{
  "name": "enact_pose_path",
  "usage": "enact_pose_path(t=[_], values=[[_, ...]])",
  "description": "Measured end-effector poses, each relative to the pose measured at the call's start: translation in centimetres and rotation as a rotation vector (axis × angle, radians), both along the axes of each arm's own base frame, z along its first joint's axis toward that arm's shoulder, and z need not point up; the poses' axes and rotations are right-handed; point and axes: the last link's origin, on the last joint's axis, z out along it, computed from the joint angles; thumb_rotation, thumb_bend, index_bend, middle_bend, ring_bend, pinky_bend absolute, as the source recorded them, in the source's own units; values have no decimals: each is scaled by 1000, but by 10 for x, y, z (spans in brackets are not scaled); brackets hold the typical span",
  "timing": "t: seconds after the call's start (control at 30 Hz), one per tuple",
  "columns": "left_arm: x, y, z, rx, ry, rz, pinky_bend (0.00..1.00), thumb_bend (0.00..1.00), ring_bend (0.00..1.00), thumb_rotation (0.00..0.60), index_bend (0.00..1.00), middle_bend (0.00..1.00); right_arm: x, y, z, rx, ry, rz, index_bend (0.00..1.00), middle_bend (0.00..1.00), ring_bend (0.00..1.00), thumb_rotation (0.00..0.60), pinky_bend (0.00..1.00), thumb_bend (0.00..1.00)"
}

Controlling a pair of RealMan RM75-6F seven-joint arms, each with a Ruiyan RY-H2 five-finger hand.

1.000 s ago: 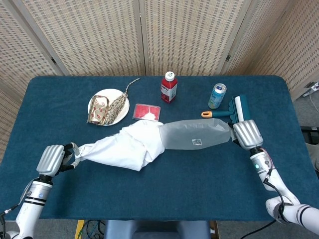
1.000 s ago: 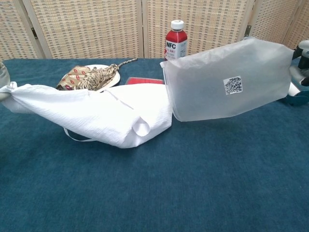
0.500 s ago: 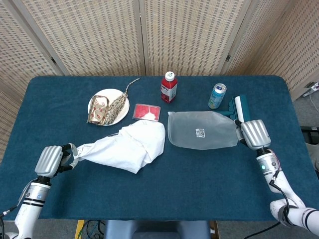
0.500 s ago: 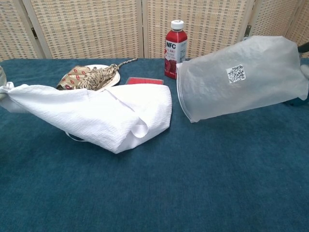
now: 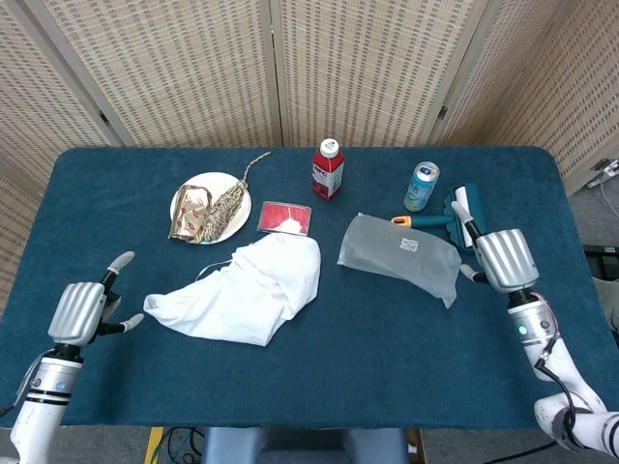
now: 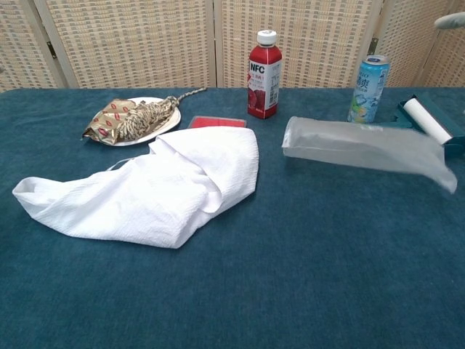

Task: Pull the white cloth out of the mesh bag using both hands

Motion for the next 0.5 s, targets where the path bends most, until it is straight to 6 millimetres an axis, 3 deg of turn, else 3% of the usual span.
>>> enact_pose_path(t=[0.1, 0.2, 0.3, 0.5], values=[[-4, -2, 5, 12, 15, 12, 1000, 0, 875, 600, 129, 1000, -1, 8, 11, -10, 23, -14, 23, 655, 714, 600, 829, 0], [-7, -4, 10, 22, 29, 19, 985, 0, 816, 600, 137, 960, -4, 18, 21, -26, 44, -42, 219, 575, 634, 600, 802, 0], [-10, -6, 16, 36, 58, 18, 931, 0, 713, 600, 138, 815, -8, 29, 34, -48, 70, -75, 317, 550, 590, 600, 764, 0], [-21, -13, 30, 64, 121, 28, 741, 0, 516, 600, 154, 545, -19, 53, 52, -85, 96, -124, 321, 544, 567, 600, 711, 10]])
